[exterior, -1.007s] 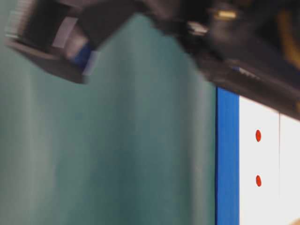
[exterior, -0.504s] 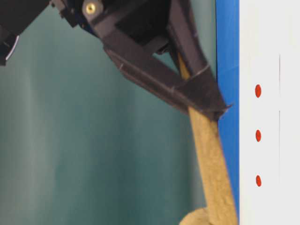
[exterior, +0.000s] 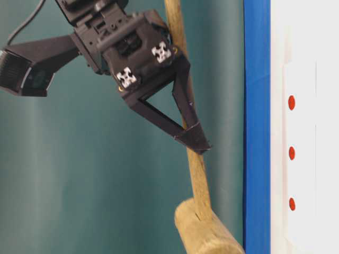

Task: Hit the mark with a hammer.
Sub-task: 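Carry the mallet with the right gripper over the white board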

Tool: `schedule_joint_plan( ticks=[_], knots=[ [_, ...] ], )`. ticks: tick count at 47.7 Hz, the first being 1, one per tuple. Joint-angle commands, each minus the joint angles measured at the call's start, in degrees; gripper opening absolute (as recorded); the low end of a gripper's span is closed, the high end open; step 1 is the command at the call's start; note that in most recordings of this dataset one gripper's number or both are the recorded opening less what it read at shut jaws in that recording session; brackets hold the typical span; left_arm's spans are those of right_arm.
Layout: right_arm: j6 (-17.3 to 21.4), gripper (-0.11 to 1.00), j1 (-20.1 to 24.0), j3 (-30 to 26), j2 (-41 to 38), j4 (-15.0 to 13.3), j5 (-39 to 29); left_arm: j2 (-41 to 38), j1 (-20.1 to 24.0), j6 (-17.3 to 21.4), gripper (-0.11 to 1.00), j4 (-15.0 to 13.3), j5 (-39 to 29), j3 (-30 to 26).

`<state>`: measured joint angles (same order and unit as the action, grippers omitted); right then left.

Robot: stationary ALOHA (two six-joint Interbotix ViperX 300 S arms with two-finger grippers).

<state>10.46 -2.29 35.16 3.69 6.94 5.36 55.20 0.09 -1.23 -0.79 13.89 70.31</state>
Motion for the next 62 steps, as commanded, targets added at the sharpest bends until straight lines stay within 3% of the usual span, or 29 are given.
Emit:
schedule_joint_plan(
  ticks=[1,8,17,25,30,44,47,54,62],
  knots=[
    [-0.18,0.1,-0.62,-0.88,2.37,-1.14,0.7,-0.53,0.0,0.0,0.0,0.0,0.35,-0.62],
    [-0.26,0.1,-0.62,-0.88,2.37,-3.69,0.88,-0.53,0.0,0.0,0.0,-0.09,0.35,-0.62],
    [-3.6,0.1,-0.7,-0.88,2.81,-12.04,4.31,-0.35,0.0,-0.62,0.0,-0.53,0.7,-0.7],
    [-10.9,0.1,-0.97,-1.49,3.08,-16.96,5.62,-0.26,0.0,-3.43,0.0,-0.53,0.7,-0.62],
    [-18.81,0.1,-1.05,-1.41,3.16,-19.34,8.17,-0.18,0.09,-4.22,0.0,-0.53,0.7,-0.62],
    [-45.09,0.1,-1.14,-1.05,3.6,-19.69,14.94,-0.18,0.18,-4.39,0.0,-0.53,0.7,-0.62],
    [-49.13,0.1,-1.05,-1.05,3.52,-19.25,14.85,-0.18,0.18,-4.39,0.0,-0.53,0.7,-0.62],
    [-50.98,0.1,-1.23,-1.05,3.6,-16.26,14.94,-0.26,0.09,-4.39,0.0,-0.53,0.7,-0.62],
    [-51.06,0.1,-1.32,-0.97,3.69,-15.82,14.85,-0.53,0.18,-4.39,0.0,-0.53,0.62,-0.62]
  ],
)
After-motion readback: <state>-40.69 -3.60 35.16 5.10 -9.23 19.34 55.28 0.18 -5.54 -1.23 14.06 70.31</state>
